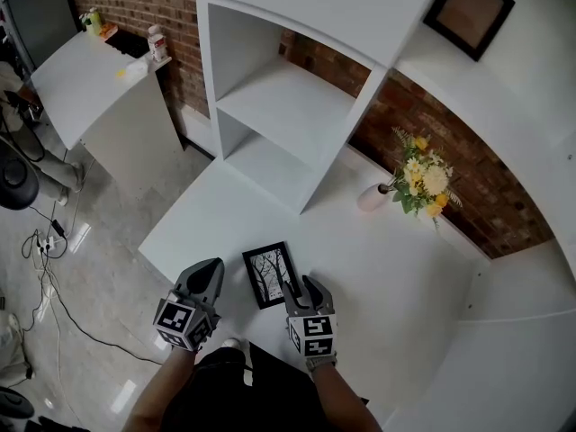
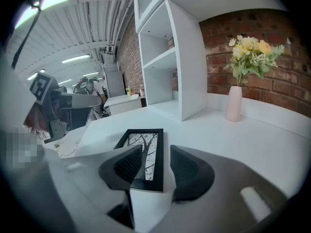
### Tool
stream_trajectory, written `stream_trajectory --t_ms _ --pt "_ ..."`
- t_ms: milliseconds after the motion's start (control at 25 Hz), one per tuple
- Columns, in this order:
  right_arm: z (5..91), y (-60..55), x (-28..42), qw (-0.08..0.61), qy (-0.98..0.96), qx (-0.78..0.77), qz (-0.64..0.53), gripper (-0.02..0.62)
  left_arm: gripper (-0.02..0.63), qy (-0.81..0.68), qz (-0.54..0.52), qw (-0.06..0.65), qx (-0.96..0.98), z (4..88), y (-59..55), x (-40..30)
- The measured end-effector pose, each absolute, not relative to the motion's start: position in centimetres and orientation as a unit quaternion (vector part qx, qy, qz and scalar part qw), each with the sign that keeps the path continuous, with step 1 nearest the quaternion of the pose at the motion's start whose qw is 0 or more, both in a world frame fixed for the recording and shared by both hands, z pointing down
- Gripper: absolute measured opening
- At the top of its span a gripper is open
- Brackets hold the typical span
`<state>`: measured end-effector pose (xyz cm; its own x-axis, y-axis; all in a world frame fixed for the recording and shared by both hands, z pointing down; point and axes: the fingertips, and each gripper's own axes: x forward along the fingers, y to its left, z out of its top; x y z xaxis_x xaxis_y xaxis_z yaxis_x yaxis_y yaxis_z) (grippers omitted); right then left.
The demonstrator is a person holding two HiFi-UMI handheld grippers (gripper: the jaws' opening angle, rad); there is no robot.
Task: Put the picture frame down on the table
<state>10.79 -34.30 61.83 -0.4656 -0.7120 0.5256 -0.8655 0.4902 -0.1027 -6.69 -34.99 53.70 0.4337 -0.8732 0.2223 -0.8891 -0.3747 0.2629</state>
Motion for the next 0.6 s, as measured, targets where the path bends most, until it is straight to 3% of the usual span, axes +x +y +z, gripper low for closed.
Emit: stream_trajectory --t_ms 360,600 --pt "59.2 -33.2 12.0 0.189 -0.833 0.503 0.133 0.011 -0.006 -0.507 0.022 0.168 0.845 53.2 -34.7 -5.6" --pt "55.8 -32.5 13.0 0.139 -0.837 0.52 0.101 0.003 -0.006 -0.487 0.017 0.162 0.858 52.4 -34.5 -4.4"
